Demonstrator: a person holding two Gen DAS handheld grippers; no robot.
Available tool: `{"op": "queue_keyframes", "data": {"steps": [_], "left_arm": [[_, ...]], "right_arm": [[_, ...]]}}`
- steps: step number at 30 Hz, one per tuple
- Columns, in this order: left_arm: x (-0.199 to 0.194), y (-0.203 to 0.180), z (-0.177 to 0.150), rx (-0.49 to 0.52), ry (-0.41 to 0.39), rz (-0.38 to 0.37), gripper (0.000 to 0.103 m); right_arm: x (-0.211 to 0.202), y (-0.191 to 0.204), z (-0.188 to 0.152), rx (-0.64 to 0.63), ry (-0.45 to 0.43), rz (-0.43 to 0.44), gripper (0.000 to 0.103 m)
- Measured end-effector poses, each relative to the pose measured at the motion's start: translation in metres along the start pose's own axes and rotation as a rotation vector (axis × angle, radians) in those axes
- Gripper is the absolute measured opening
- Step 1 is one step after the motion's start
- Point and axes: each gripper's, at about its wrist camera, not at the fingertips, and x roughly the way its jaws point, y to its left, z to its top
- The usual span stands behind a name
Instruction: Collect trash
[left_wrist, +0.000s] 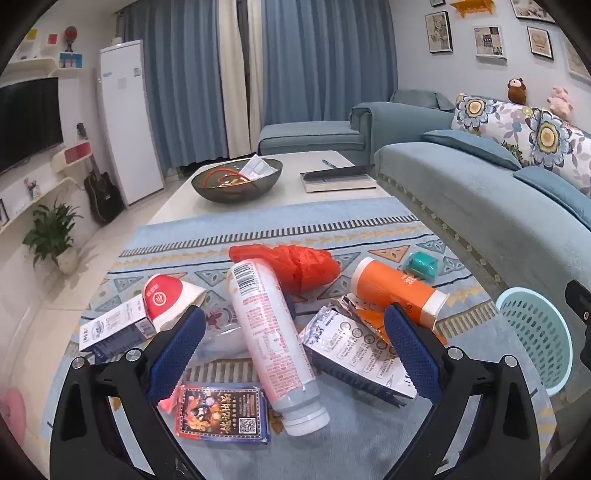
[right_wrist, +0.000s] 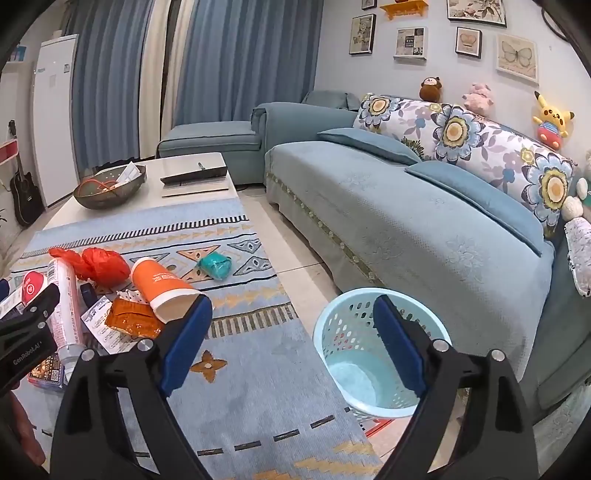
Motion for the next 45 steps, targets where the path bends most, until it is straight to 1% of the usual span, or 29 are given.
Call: {"op": "queue_keyframes", "data": {"steps": [4,9,12,14,15,17,21,26,30,36,41,45], "left_arm": [[0.002,0.002,0.000,-0.003,0.008,-0.012,0.094],[0.002,0.002,0.000,0.001,0.002,-0.005,0.094],[0.002,0.002,0.000,-0.001,0.005,-0.017,0.094],[0.003,0.002,0.000,-0.007,0.011,-0.056,0.094],[0.003,0.002,0.000,-0.008,0.011,-0.062,0.094],[0.002,0.000,0.000,0.002,0.004,-0.053,0.094],[0.002,0.000,0.001,-0.002,0.003,-0.059,0.094],[0.002,0.001,0.001,-0.004,-0.004,-0.067,0.094],[0.001,0.002,0.001,-0.006,-0.004,-0.074,0.094],[0.001,0.001,0.001,-0.007,-0.004,-0.072,0.094],[0.000,0.002,0.002,-0.010,-0.017,-0.040,0.094],[-0.004,0.007,0.004,-0.022,-0.029,-0.029,0.094]], "right_arm": [[0.000,0.002,0.000,-0.015,0.001,-0.007,0.084],[-0.001,0.006,-0.001,-0.044,-0.003,-0.015,0.084],[-0.005,0.009,-0.001,-0.062,-0.021,-0.028,0.084],[-0.006,0.012,-0.001,-0.074,-0.030,-0.036,0.084],[-0.007,0.013,-0.002,-0.078,-0.033,-0.037,0.084],[-0.009,0.014,-0.002,-0.084,-0.037,-0.032,0.084],[-0.009,0.015,-0.002,-0.084,-0.036,-0.028,0.084],[-0.006,0.010,-0.002,-0.059,-0.018,-0.002,0.084],[-0.006,0.010,-0.002,-0.059,-0.020,-0.010,0.084],[-0.006,0.015,-0.004,-0.081,-0.024,-0.011,0.084],[-0.008,0.016,-0.004,-0.080,-0.037,0.001,0.084],[-0.014,0.013,0.002,-0.025,-0.047,0.054,0.084]]}}
